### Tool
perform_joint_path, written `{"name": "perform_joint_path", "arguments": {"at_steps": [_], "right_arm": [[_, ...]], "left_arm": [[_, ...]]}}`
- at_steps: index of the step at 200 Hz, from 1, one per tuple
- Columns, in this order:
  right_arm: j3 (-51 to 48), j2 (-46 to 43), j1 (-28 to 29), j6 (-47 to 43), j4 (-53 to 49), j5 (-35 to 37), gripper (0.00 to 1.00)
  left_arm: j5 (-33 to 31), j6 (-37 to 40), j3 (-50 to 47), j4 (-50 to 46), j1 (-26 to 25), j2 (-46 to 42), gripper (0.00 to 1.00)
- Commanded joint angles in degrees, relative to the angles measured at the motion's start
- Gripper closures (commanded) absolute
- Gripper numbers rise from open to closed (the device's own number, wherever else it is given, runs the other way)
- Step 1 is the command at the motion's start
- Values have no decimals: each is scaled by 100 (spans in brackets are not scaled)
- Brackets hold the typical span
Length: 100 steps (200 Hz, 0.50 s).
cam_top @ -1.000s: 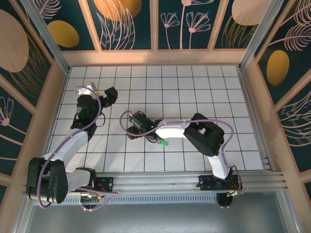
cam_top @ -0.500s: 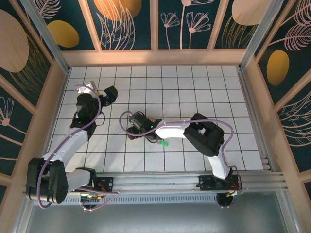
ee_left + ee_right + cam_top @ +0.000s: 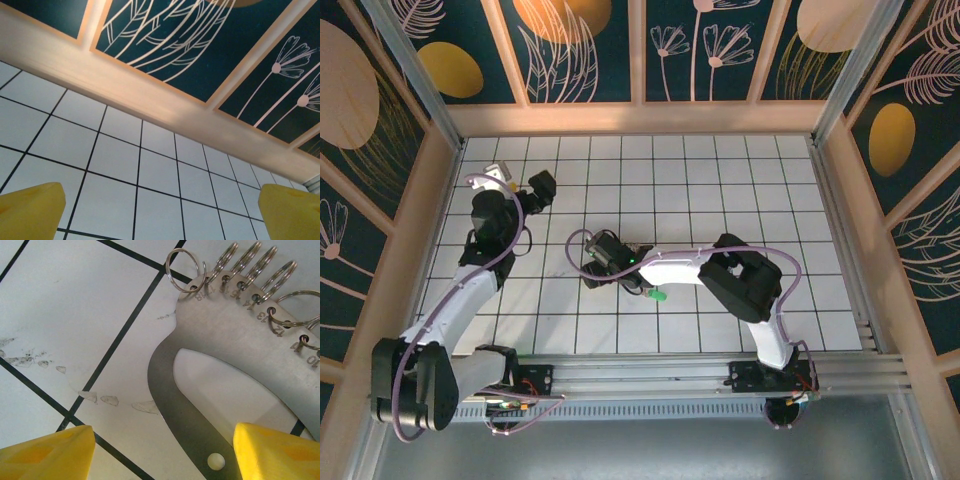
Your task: Put the keys on the keyring
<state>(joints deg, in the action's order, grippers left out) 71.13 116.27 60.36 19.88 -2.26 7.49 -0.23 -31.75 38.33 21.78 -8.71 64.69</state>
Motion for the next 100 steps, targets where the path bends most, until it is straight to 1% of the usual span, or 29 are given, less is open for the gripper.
{"name": "perform_joint_path", "arguments": {"at_steps": [1, 23, 52, 84, 100], "right_arm": [[5, -144, 3, 3, -565, 14, 25], [8, -243, -41, -17, -572, 120, 24], [-59, -648, -144, -97, -556, 385, 20], [-178, -1318, -368, -168, -516, 559, 15], [-254, -1676, -499, -177, -525, 637, 9]], "left_arm": [[-232, 10, 124, -62, -43, -235, 1], [-328, -29, 121, -45, -43, -365, 1], [-252, 61, 151, -94, -43, -472, 1], [34, 126, 208, -122, -43, -501, 1], [281, 120, 253, -108, -43, -493, 1]]}}
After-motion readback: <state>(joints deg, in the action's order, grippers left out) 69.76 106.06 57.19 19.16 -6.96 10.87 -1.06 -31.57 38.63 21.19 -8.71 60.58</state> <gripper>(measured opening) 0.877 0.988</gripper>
